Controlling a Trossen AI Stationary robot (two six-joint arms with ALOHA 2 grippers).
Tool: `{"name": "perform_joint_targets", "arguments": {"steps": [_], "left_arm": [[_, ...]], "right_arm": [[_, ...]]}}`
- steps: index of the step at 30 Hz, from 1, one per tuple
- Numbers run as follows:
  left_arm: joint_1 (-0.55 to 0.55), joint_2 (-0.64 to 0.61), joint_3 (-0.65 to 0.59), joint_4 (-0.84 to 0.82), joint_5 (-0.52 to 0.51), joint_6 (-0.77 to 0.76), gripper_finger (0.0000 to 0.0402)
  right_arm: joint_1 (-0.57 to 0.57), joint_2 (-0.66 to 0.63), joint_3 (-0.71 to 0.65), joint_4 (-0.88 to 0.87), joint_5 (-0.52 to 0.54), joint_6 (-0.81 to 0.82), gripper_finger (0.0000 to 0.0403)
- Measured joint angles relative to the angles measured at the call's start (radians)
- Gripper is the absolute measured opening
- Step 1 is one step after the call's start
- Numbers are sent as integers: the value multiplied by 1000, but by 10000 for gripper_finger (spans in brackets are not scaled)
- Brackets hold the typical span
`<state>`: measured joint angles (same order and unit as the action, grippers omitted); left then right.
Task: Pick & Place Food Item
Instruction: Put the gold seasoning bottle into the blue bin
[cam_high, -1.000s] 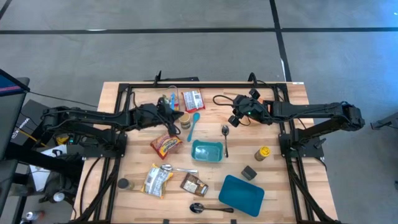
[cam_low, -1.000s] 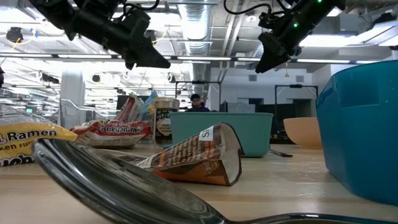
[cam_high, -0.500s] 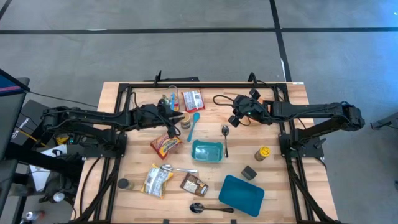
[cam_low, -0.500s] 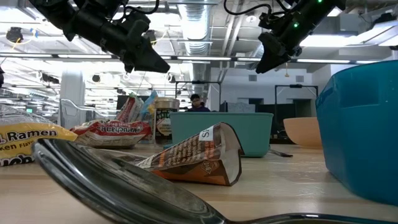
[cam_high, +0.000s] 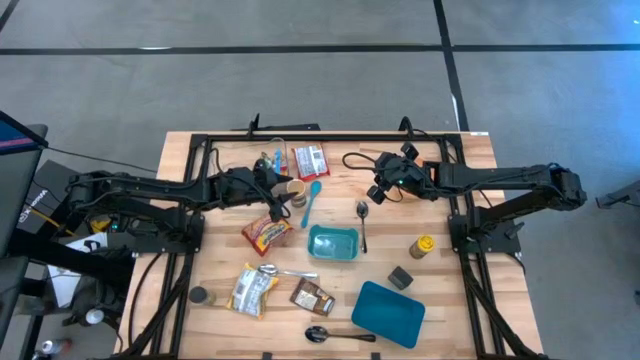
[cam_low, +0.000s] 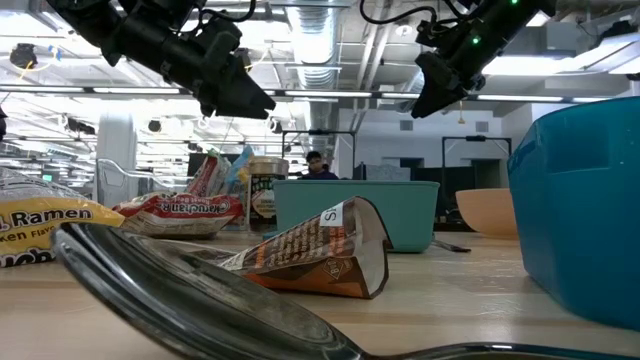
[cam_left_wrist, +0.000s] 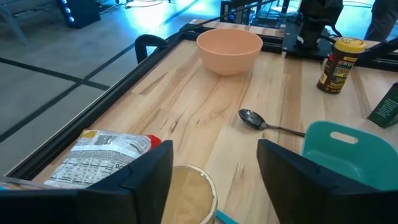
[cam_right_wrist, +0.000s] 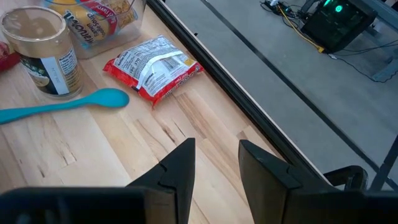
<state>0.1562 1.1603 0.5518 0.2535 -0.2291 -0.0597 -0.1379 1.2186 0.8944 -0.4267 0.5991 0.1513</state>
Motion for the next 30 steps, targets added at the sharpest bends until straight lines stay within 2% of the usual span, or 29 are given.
{"name": "perform_joint_targets", "arguments": {"steps": [13,23,30], "left_arm": [[-53,0,0,-19,-9,-19,284],[-198,0,0,-82,-232,-6,283],[-236,0,0,-155,-326,-154,266]], "right_arm": [[0,0,0,1,0,0,116],[0,0,0,1,0,0,116],[0,0,0,1,0,0,116]]}}
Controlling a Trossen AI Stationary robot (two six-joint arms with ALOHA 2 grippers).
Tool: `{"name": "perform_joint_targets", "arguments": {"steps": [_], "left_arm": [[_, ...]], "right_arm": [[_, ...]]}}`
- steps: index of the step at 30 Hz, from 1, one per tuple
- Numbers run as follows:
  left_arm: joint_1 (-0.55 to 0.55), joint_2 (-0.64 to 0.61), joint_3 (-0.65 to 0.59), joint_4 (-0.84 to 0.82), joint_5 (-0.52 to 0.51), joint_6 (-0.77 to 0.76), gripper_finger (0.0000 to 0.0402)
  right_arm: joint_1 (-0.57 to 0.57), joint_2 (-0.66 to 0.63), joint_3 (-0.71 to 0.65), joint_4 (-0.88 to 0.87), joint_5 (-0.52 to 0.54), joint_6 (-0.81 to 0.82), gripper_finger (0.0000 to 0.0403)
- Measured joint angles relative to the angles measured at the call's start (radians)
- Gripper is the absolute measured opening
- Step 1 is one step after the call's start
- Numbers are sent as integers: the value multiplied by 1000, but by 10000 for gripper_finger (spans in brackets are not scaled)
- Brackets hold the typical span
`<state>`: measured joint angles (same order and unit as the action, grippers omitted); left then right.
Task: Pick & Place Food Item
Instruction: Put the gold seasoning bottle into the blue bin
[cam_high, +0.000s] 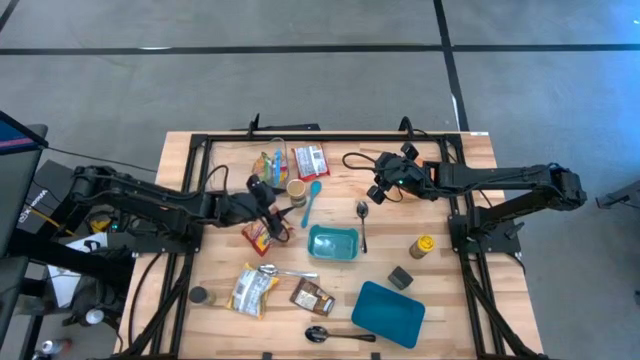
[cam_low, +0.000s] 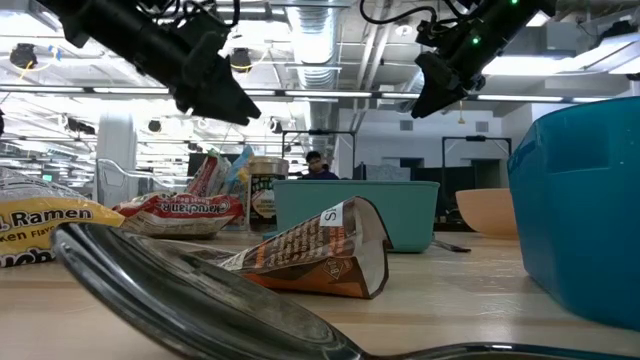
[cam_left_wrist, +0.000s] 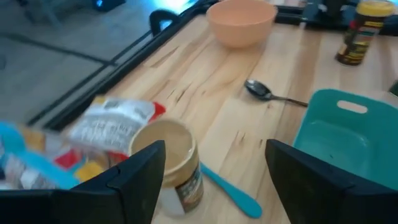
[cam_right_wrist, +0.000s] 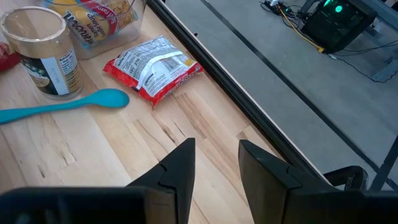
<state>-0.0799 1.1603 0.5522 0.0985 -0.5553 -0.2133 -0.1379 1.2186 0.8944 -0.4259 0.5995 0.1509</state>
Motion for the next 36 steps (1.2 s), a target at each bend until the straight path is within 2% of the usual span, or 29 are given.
{"name": "perform_joint_targets", "arguments": {"steps": [6,16,24,29,36], "left_arm": [[0,0,-7,-29,-4,-161,251],[0,1,-62,-28,-3,-221,227],[3,140,-77,68,-9,-209,219],[10,236,-77,120,-70,-188,219],[36,297,-77,155,-82,-216,217]], "right_arm": [[0,0,0,0,0,0,116],[0,0,0,0,0,0,116],[0,0,0,5,0,0,116],[0,0,0,4,0,0,116],[0,0,0,1,0,0,116]]}}
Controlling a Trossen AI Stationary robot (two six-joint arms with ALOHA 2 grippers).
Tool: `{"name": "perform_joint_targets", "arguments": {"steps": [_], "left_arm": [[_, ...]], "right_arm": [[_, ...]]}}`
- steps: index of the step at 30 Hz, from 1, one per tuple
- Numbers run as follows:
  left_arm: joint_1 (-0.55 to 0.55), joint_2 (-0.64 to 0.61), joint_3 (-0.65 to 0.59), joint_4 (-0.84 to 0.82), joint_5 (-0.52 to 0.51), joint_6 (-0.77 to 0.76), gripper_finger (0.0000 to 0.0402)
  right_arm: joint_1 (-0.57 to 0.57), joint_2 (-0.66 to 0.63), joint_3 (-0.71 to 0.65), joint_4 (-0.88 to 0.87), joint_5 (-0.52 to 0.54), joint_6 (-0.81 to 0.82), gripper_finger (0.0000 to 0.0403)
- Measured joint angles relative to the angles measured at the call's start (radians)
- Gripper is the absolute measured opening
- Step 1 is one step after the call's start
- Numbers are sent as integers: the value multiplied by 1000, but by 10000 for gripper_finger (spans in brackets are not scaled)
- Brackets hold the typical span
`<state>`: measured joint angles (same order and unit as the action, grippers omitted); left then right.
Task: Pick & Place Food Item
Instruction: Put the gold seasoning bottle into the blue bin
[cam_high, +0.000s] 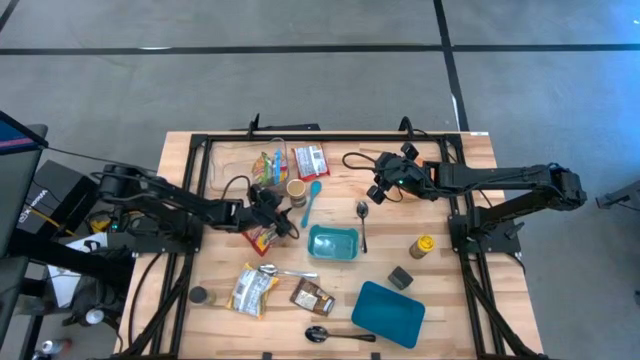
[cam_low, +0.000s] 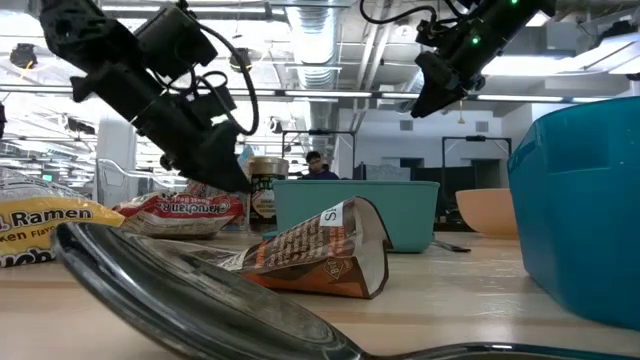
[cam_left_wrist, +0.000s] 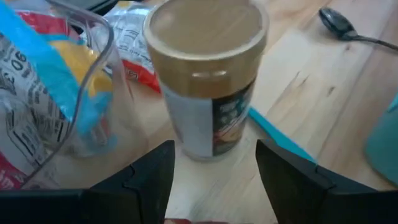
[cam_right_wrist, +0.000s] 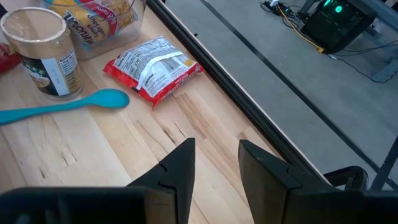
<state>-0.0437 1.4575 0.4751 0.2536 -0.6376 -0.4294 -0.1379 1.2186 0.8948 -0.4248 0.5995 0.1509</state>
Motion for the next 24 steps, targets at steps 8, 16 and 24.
{"name": "perform_joint_targets", "arguments": {"steps": [8,16,24], "left_arm": [[30,46,0,56,0,2,212],[29,39,1,54,2,5,210],[55,39,1,50,60,5,250]], "right_arm": [[0,0,0,-2,0,0,116],[0,0,0,-2,0,0,116],[0,0,0,-1,0,0,116]]}}
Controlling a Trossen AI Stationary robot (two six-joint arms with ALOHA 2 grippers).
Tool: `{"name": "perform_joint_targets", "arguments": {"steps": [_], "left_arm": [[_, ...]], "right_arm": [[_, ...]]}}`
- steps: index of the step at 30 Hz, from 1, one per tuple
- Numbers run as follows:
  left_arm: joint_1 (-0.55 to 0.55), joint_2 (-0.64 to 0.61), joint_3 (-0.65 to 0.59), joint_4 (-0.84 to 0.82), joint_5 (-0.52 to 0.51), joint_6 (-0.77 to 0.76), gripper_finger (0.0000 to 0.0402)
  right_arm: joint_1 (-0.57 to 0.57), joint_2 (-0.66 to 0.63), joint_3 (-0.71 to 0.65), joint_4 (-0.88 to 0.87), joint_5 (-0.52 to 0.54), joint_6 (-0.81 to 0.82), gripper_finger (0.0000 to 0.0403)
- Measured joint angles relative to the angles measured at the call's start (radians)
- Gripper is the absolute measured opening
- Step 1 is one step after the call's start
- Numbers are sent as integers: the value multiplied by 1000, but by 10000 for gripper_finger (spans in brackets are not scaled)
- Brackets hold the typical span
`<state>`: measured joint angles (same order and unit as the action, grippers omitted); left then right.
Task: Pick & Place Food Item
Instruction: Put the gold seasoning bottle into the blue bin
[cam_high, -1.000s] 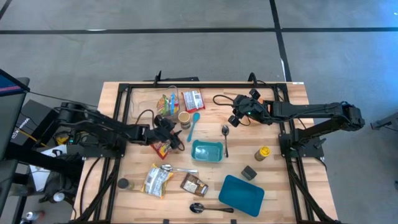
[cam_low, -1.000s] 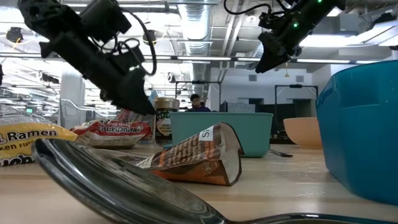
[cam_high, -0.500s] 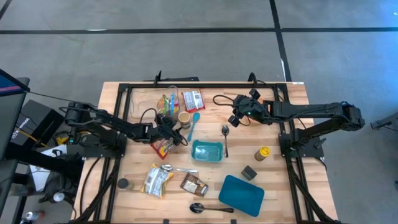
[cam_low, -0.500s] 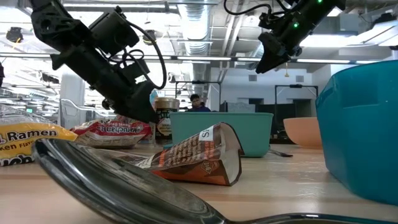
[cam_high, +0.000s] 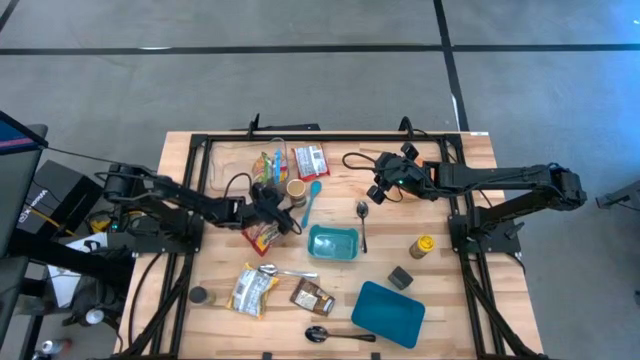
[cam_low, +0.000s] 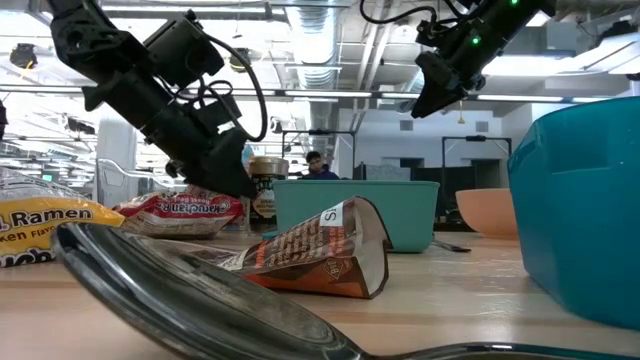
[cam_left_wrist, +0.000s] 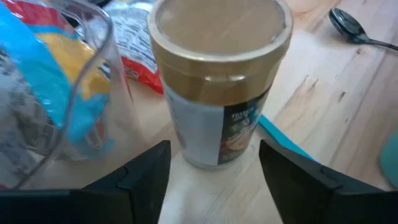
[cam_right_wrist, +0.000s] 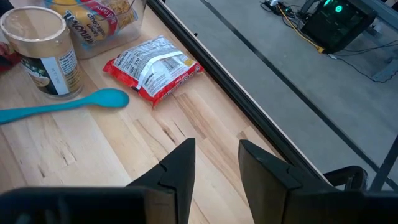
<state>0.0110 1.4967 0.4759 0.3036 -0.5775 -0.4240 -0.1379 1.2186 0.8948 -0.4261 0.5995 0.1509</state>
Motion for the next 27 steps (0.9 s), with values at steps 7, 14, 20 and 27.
{"name": "perform_joint_targets", "arguments": {"steps": [7,14,20,27], "left_arm": [[59,0,0,4,34,26,332],[68,0,0,5,64,28,382],[68,17,-1,53,74,94,390],[69,81,-1,137,90,138,384]], "right_arm": [[0,0,0,0,0,0,116],[0,0,0,0,0,0,116],[0,0,0,1,0,0,116],[0,0,0,3,0,0,116]]}}
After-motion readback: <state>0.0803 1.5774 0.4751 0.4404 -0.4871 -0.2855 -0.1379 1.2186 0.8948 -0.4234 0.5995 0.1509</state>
